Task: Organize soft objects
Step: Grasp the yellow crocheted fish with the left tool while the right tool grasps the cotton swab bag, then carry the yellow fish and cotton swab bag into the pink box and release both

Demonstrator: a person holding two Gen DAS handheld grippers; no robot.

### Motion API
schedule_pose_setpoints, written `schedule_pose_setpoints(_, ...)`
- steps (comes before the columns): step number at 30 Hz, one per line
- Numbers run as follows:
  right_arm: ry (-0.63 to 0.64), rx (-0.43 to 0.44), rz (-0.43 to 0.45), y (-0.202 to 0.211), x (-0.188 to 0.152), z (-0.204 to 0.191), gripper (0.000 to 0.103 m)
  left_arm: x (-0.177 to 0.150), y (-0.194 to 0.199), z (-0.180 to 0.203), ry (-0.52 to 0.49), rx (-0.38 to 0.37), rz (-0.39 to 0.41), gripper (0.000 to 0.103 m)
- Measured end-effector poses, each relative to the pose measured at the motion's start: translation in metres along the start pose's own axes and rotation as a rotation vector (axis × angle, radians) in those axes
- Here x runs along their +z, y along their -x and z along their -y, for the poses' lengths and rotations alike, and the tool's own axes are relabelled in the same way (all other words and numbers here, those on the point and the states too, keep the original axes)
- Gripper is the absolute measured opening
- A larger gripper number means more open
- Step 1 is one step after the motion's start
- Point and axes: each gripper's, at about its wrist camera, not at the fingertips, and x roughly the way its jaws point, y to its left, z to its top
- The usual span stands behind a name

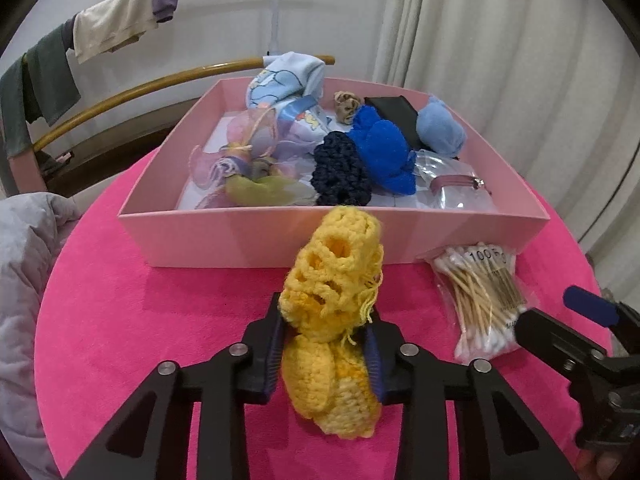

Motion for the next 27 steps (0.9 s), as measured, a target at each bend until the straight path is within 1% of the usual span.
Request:
schedule_pose_setpoints(5, 0.035, 0.001, -0.011, -0.016, 0.006, -0.013, 0.103, -0.006, 0.009, 0.000, 0.009, 0.027, 0.023, 0.030)
schedule_pose_setpoints(9, 0.089, -0.042, -0.035, -0.034, 0.005, -0.025, 0.092, -0.008, 0.013, -0.006, 0.038, 0.020, 0.026, 0.029)
schedule_pose_setpoints(10, 0.109, -0.058, -0.028, -0.035, 0.004, -0.029, 0.086, -0.008, 0.013, -0.007, 0.040, 0.020, 0.026, 0.029)
schedule_pose_setpoints(11, 0.126, -0.071, -0.025, -0.035, 0.004, -0.032, 0.083, -0.009, 0.014, -0.007, 0.041, 0.022, 0.027, 0.029)
schedule_pose_setpoints(13, 0.140, -0.079, -0.010, -0.031, 0.001, -0.035, 0.053, -0.009, 0.015, -0.007, 0.039, 0.030, 0.029, 0.029)
schedule_pose_setpoints(14, 0.140, -0.079, -0.008, -0.029, 0.000, -0.035, 0.050, -0.009, 0.015, -0.007, 0.040, 0.032, 0.032, 0.029)
schedule_pose_setpoints(15, 0.131, -0.061, -0.008, -0.026, -0.002, -0.033, 0.045, -0.010, 0.017, -0.007, 0.041, 0.037, 0.034, 0.029)
schedule_pose_setpoints(16, 0.126, -0.051, -0.007, -0.023, -0.003, -0.031, 0.043, -0.009, 0.016, -0.007, 0.042, 0.040, 0.035, 0.028)
schedule_pose_setpoints(20, 0.107, -0.030, -0.005, -0.010, -0.014, -0.024, 0.042, -0.015, 0.023, -0.006, 0.039, 0.058, 0.036, 0.026)
schedule_pose_setpoints(25, 0.098, -0.012, -0.002, 0.006, -0.024, -0.022, 0.042, -0.027, 0.040, -0.008, 0.061, 0.045, 0.021, 0.024)
schedule_pose_setpoints(27, 0.096, -0.004, -0.001, 0.012, -0.026, -0.021, 0.042, -0.031, 0.049, -0.009, 0.063, 0.051, 0.023, 0.024)
